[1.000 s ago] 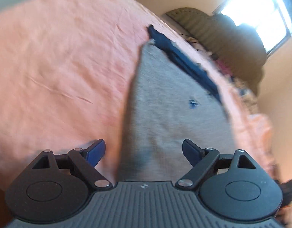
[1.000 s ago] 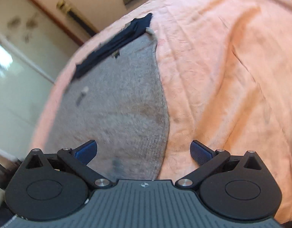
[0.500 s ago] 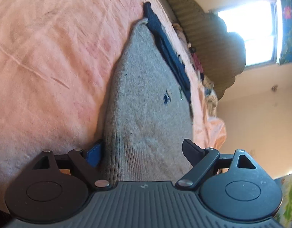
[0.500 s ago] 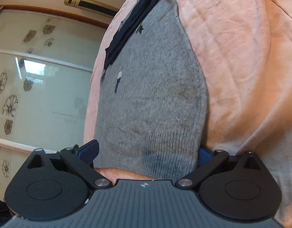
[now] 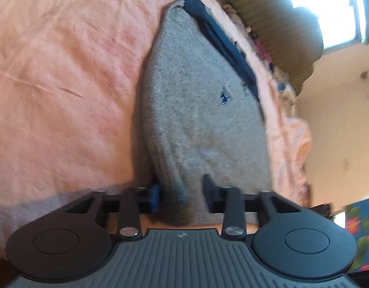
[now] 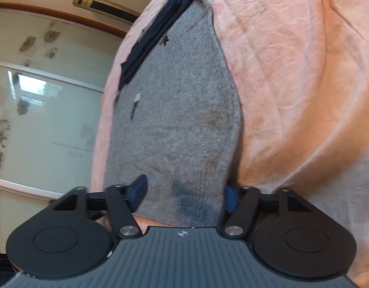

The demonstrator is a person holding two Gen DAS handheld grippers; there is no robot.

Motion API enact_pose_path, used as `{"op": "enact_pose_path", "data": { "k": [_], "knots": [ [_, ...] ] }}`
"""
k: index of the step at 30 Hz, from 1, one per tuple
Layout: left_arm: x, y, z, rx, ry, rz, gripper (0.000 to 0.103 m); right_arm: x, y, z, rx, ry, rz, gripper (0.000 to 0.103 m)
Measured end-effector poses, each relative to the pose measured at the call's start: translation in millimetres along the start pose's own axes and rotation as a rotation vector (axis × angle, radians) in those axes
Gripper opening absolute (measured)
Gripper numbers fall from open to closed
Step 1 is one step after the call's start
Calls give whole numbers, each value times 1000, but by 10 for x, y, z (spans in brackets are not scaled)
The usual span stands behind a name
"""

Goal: Fold small clothes

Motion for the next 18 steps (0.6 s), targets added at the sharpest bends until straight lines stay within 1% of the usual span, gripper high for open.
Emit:
{"op": "enact_pose_path", "data": {
  "k": [1, 3, 5, 8, 10, 13, 16, 18],
  "knots": [
    [9, -1, 14, -12, -41, 26, 9, 25, 4, 21, -7, 37, 0, 11],
    [47, -18, -15, -10, -51, 56, 9, 78, 17, 11, 3, 7, 9, 10],
    [117, -56, -71, 6, -58, 89, 9, 85, 16, -16, 20, -5, 15, 10],
    [235, -173, -228, 55, 17, 110, 9, 75, -21, -115, 60, -75, 32, 11],
    [335, -301, -320, 93, 62, 127, 9, 36, -110, -195, 94, -125, 45, 11],
    [450, -603, -359, 140, 94, 142, 9, -58, -370, -279, 152, -176, 38, 11],
    [557, -1013, -271, 187, 108, 152, 9, -185, -781, -286, 217, -231, 20, 11],
    [635, -1324, -177, 224, 104, 169, 9, -289, -1142, -212, 260, -249, -8, 11]
  ]
}}
Point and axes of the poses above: each gripper's, at about its wrist camera, not at the fingertips, and z roughly the way its jaws point, x to its right, y to its underside, the point moved 4 cm from there along z, roughly the way its jaws point, and after that the axes turned 2 degrees about y, right-handed, at the moved point
